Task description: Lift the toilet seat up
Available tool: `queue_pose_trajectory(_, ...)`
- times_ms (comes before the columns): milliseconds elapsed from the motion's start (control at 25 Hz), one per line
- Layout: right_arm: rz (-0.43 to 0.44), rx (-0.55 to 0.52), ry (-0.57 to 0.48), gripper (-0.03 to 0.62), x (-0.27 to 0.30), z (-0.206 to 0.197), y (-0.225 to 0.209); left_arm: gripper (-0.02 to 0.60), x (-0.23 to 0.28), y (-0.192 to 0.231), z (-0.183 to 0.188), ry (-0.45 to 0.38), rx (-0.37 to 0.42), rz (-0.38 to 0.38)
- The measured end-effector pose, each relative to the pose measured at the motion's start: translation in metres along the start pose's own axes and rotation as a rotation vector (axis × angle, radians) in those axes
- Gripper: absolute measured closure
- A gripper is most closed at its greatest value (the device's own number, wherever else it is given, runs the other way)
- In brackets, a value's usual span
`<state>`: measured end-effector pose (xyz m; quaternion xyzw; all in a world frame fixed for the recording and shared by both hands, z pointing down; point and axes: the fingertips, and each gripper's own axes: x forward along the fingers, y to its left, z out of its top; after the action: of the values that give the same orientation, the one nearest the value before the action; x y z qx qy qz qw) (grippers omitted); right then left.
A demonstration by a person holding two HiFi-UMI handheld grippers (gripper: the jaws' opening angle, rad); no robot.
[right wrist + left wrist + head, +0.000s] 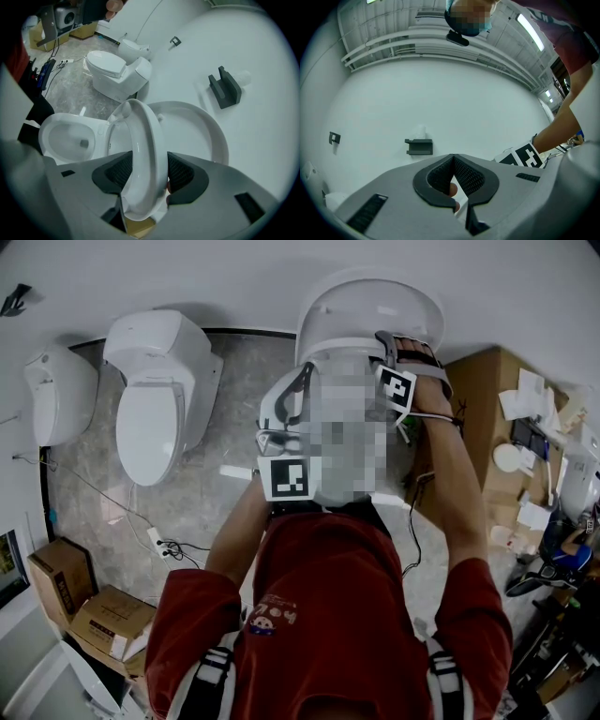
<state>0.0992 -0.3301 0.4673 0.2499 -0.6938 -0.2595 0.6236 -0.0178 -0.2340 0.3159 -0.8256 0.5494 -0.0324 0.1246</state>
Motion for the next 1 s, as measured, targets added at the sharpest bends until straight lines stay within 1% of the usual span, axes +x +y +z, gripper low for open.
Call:
queue_pose_trajectory(40, -0.006, -0.001, -0.001, 0.384, 0.001, 0.0, -0.002, 0.574, 0.0, -0.001, -0.001, 0.012, 0.034, -0.012)
queue_pose_trajectory(80, -0.011, -0.002, -0.002, 0.384, 0.002, -0.001, -0.003, 0.574, 0.001, 0.0, -0.001, 0.009, 0.027, -0.008)
queue_pose_trajectory(160, -0.015, -0.001, -0.002, 0.381, 0.005, -0.002, -0.004, 0.574, 0.001, 0.003, 0.001, -0.035, -0.089, 0.039)
queue_pose_trajectory(200, -0.014, -0.001, 0.0, 0.381, 0.007, -0.002, -0.005, 0.574, 0.002, 0.003, 0.001, -0.035, -0.091, 0.04)
queue_pose_trajectory(280, -0.02, -0.008, 0.007, 0.379, 0.01, -0.003, -0.006, 0.574, 0.002, 0.001, -0.003, 0.016, 0.031, -0.006)
queue_pose_trajectory(320, -0.029, -0.013, 0.011, 0.379, 0.012, -0.004, -0.007, 0.574, 0.002, 0.001, -0.005, 0.03, 0.065, -0.018)
queue_pose_trajectory(400, -0.043, -0.017, 0.017, 0.378, 0.015, -0.005, -0.011, 0.574, 0.003, 0.001, -0.005, 0.037, 0.078, -0.022)
queue_pose_trajectory(440, -0.046, -0.017, 0.019, 0.378, 0.016, -0.005, -0.013, 0.574, 0.003, 0.001, -0.005, 0.034, 0.07, -0.018)
queue_pose_trajectory(480, -0.05, -0.018, 0.02, 0.376, 0.017, -0.006, -0.014, 0.574, 0.003, 0.002, -0.004, 0.022, 0.039, -0.004)
queue_pose_trajectory(560, -0.061, -0.019, 0.022, 0.375, 0.02, -0.007, -0.018, 0.574, 0.005, 0.005, -0.001, -0.028, -0.087, 0.045)
queue_pose_trajectory(600, -0.063, -0.018, 0.022, 0.375, 0.021, -0.007, -0.02, 0.574, 0.006, 0.005, -0.002, -0.027, -0.09, 0.045)
queue_pose_trajectory(680, -0.063, -0.011, 0.022, 0.375, 0.023, -0.006, -0.023, 0.574, 0.007, 0.001, -0.007, 0.026, 0.033, -0.006)
queue_pose_trajectory(720, -0.063, -0.01, 0.022, 0.373, 0.025, -0.006, -0.024, 0.574, 0.008, 0.001, -0.009, 0.041, 0.065, -0.019)
queue_pose_trajectory(1000, -0.059, -0.002, 0.02, 0.372, 0.034, -0.006, -0.032, 0.574, 0.01, 0.001, -0.014, 0.057, 0.062, -0.02)
